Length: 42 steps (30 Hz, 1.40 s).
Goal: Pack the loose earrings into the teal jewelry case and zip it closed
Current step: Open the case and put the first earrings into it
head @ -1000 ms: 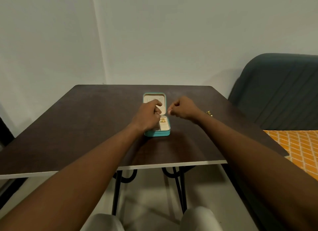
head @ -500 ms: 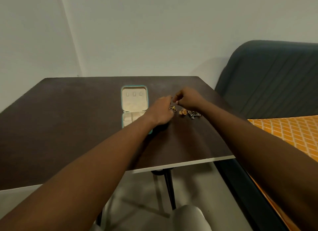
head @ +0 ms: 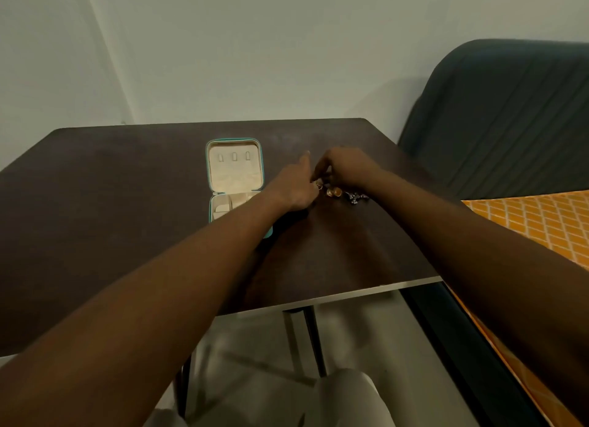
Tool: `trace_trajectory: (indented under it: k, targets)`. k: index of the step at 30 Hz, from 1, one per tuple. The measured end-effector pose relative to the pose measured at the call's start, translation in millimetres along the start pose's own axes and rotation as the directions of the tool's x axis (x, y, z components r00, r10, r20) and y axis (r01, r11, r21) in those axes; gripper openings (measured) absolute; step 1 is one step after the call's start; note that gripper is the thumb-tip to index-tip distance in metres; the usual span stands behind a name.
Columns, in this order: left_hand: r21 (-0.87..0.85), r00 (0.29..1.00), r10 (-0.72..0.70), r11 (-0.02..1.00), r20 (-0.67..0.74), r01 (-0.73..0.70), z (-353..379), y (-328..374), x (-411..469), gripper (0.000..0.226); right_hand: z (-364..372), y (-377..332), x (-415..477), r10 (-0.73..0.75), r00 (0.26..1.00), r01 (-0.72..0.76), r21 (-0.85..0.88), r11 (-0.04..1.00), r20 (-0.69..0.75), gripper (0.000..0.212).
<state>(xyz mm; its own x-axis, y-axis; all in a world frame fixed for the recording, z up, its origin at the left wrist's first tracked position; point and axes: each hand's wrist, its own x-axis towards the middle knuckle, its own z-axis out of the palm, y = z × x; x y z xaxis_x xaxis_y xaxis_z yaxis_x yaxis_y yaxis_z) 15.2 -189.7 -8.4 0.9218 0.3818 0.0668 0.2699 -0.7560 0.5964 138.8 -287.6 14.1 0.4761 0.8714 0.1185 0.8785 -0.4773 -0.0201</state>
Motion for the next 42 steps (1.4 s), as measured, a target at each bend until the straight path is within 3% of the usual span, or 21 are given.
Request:
trace_trajectory:
  k: [8, 20, 26, 30, 36, 42]
  targets:
    - [-0.017, 1.0, -0.003, 1.0, -0.004, 0.003, -6, 6, -3, 0.078, -2, -5, -1, -0.016, 1.0, 0.016, 0.027, 1.0, 0.006, 0.024]
    - [-0.2, 0.987, -0.088, 0.978, -0.133, 0.06, -43, 14, -32, 0.062, -22, -18, -11, -0.055, 0.998, 0.059, 0.355, 0.933, -0.022, 0.015]
    - [-0.23, 0.979, -0.128, 0.969, -0.156, 0.09, -58, 9, -73, 0.061, -35, -48, -29, -0.113, 0.993, 0.119, 0.421, 0.899, -0.041, 0.006]
    - [-0.279, 0.968, -0.179, 0.952, -0.173, 0.127, -65, 1, -98, 0.058, -42, -69, -41, -0.143, 0.989, 0.147, 0.467, 0.872, -0.044, 0.013]
    - [-0.391, 0.949, -0.264, 0.902, -0.17, 0.181, -70, -16, -124, 0.079, -38, -101, -52, -0.144, 0.989, 0.104, 0.5, 0.86, 0.043, 0.016]
    - [-0.321, 0.946, -0.272, 0.925, -0.177, 0.206, -72, -19, -140, 0.066, -31, -122, -53, -0.159, 0.979, 0.068, 0.527, 0.847, 0.128, 0.012]
